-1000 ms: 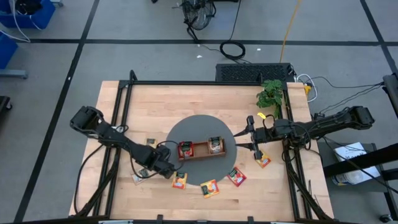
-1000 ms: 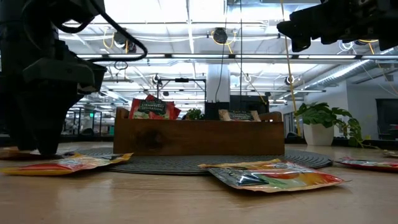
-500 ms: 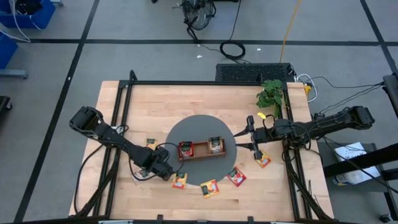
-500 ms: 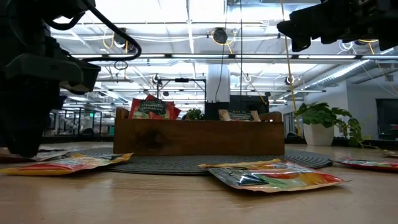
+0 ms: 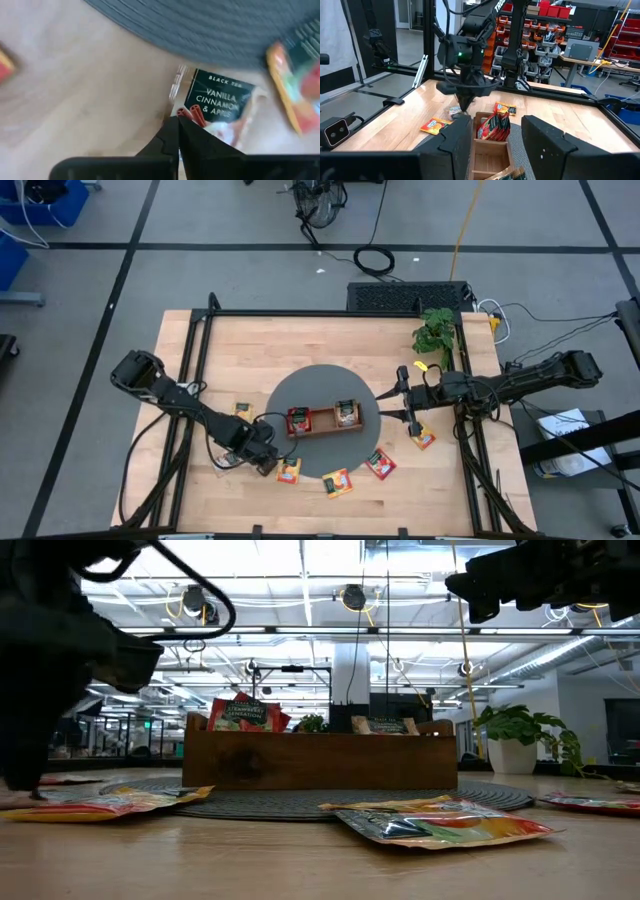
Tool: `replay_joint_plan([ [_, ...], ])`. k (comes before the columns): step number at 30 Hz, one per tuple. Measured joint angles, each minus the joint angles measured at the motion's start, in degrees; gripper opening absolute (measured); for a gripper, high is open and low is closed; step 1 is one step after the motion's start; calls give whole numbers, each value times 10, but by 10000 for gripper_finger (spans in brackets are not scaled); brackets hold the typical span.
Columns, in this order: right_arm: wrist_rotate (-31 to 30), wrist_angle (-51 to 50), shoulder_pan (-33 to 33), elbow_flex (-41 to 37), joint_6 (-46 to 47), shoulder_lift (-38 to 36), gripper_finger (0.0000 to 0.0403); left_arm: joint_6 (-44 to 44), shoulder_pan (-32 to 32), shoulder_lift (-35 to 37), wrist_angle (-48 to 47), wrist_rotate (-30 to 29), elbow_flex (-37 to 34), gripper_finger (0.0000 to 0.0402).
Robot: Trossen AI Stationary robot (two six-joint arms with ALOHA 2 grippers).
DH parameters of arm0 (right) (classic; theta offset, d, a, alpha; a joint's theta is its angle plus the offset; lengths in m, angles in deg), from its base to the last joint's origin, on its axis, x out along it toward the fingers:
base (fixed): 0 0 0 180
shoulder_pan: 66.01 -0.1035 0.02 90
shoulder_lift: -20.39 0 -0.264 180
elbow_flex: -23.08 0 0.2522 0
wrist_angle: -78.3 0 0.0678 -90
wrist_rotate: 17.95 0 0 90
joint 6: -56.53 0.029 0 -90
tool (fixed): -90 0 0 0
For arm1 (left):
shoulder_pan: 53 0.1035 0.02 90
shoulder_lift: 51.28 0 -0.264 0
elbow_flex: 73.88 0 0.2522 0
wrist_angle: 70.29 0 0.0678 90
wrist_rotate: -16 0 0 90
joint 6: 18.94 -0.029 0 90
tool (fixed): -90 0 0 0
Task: Pick & Place Tea
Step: Put the yellow tea bag into the right section of the wooden organizer
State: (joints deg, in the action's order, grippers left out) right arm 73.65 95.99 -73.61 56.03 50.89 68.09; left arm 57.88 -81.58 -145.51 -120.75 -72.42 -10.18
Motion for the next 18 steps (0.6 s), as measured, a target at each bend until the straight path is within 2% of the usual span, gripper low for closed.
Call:
replay_joint_plan([
  [4,0,0,0,0,0,0,157,-25,3,33,0,15,5,39],
  [10,0,0,0,0,0,0,157,-53,-1,77,41,7,21,120],
  [14,0,0,0,0,0,0,157,-82,-11,71,108,9,21,179],
  [18,0,0,0,0,0,0,157,-57,-12,50,132,50,21,224],
])
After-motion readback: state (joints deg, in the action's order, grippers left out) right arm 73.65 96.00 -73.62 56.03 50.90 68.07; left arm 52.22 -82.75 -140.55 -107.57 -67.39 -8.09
